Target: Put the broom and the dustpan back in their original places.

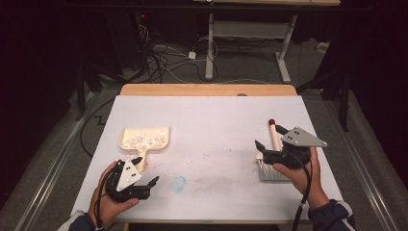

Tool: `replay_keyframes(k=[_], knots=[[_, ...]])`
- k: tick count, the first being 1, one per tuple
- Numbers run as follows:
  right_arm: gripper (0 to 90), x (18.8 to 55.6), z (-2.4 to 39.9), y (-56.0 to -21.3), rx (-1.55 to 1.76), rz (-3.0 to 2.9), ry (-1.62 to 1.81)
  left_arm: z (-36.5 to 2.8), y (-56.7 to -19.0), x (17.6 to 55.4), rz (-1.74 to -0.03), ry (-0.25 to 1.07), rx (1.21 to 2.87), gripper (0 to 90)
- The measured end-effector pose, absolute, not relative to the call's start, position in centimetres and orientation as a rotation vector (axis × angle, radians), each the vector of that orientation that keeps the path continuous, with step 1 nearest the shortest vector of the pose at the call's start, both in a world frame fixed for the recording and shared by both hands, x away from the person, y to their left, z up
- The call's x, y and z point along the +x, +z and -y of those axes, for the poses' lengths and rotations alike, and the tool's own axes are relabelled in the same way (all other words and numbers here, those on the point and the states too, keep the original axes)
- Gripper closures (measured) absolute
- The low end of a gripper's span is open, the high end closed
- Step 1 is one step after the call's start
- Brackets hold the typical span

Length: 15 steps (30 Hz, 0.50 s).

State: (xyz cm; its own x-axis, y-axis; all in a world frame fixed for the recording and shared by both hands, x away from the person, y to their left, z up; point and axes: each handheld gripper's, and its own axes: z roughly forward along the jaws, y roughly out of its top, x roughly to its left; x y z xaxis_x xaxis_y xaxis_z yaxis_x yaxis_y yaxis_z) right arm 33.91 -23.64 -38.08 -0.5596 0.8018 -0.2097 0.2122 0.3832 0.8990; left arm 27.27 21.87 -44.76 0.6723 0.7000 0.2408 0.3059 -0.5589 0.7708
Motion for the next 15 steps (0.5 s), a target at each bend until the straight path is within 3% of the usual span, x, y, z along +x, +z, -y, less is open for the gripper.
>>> replay_keyframes(k=[15], knots=[[18.7, 31.0, 24.6, -39.4, 0.806, -1.998, 1.156, -21.6, -44.9, 27.2, -0.76, 0.713, 2.175, 19.2]])
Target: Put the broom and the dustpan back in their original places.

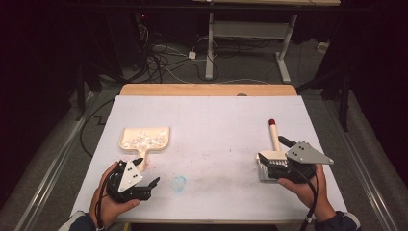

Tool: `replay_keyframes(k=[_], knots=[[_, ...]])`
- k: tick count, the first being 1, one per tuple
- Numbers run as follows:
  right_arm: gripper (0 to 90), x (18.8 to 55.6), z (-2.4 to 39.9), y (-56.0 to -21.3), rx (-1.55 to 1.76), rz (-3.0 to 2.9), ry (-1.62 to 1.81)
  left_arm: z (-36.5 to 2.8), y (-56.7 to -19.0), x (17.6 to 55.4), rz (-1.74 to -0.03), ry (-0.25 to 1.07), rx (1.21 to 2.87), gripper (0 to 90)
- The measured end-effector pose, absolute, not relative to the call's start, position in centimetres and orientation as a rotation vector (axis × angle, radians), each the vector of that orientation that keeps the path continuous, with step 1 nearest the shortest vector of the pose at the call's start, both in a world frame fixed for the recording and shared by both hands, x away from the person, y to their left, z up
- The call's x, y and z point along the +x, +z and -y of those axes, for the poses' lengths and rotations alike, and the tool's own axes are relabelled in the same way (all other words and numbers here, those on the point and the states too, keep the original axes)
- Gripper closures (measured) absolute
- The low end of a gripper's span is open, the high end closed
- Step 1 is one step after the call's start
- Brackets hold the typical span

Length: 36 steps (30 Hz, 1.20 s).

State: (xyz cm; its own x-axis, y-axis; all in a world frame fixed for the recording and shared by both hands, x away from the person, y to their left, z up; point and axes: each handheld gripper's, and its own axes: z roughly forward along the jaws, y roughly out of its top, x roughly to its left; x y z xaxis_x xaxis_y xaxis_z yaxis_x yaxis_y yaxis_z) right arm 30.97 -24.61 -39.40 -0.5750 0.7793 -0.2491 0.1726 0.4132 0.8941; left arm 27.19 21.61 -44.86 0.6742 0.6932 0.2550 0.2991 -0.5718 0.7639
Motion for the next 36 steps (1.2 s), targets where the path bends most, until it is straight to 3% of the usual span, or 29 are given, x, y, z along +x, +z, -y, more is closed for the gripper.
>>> replay_keyframes(k=[36], knots=[[17.2, 27.5, 25.7, -46.0, 0.765, -2.091, 1.072, -20.7, -45.4, 27.3, -0.714, 0.713, 2.227, 19.3]])
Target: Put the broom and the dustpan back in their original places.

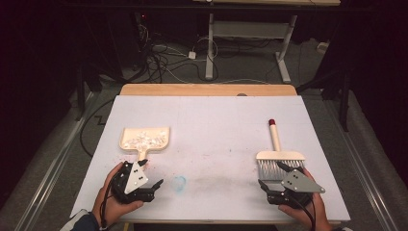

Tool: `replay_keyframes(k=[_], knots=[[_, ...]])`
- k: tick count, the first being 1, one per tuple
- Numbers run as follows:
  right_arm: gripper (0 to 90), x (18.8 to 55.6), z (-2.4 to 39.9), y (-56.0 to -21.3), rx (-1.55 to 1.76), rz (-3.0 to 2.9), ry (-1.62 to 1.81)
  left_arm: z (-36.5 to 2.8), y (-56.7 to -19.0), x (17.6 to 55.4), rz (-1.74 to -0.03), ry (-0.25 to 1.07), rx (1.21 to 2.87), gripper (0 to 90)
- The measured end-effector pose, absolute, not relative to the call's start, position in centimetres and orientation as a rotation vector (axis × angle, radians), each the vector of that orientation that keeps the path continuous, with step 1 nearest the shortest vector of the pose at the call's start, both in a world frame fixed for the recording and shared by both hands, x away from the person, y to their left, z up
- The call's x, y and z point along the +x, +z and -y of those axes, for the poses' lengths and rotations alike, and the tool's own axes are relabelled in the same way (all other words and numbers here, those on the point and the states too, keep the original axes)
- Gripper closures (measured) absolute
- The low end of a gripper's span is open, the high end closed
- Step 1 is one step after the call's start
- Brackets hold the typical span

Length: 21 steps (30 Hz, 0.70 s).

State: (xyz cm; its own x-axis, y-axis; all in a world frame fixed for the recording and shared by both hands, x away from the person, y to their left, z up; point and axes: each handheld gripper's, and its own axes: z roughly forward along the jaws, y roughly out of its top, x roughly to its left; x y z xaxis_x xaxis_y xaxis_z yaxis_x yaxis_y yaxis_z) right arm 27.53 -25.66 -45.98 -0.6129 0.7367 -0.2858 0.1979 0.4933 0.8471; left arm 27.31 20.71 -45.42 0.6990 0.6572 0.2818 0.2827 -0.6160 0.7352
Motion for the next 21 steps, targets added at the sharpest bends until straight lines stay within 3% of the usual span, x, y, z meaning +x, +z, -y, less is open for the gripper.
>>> replay_keyframes(k=[21], knots=[[16.7, 26.89, 25.2, -45.35, 0.738, -2.072, 1.078, -20.59, -45.58, 27.3, -0.69, 0.716, 2.235, 19.2]])
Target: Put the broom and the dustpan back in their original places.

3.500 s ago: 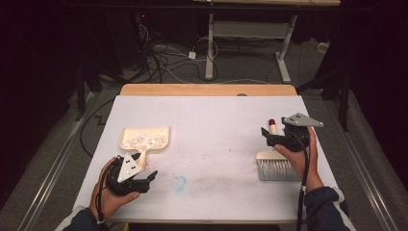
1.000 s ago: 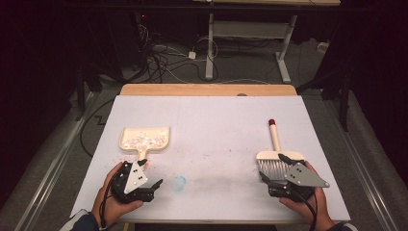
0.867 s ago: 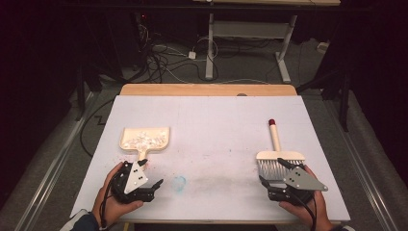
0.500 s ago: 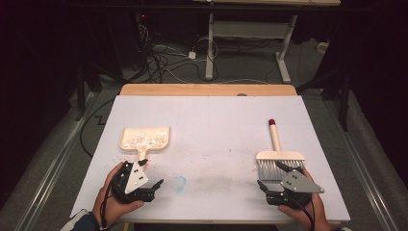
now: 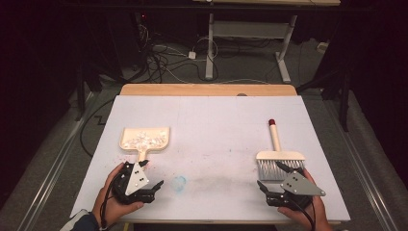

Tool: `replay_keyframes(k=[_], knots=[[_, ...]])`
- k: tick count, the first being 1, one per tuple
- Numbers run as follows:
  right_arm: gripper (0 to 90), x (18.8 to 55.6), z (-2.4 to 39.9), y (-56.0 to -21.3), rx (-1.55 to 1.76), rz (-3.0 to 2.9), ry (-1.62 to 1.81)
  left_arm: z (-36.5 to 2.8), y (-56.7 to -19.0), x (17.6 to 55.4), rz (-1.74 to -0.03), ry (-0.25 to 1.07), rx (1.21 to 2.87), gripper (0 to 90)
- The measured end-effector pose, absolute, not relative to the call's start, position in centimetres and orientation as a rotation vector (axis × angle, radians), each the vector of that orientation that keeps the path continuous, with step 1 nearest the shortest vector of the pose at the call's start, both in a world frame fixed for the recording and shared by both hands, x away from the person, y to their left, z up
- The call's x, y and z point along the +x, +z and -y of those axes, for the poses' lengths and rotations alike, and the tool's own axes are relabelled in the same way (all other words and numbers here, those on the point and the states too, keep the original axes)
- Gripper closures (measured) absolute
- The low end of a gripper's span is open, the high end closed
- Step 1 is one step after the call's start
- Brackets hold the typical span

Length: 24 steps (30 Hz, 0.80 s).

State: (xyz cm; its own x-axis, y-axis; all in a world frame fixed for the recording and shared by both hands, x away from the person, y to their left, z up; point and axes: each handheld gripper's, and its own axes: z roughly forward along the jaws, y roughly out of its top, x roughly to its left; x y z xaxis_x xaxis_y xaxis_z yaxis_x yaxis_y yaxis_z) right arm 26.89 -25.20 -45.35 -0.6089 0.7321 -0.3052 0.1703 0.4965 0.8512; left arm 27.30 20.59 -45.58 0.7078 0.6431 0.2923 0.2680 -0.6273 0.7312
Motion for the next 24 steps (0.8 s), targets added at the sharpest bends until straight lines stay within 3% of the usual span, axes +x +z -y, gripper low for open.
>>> replay_keyframes(k=[24], knots=[[16.7, 27.3, 25.21, -45.17, 0.738, -2.058, 1.067, -20.41, -45.73, 27.77, -0.7, 0.716, 2.25, 19.2]])
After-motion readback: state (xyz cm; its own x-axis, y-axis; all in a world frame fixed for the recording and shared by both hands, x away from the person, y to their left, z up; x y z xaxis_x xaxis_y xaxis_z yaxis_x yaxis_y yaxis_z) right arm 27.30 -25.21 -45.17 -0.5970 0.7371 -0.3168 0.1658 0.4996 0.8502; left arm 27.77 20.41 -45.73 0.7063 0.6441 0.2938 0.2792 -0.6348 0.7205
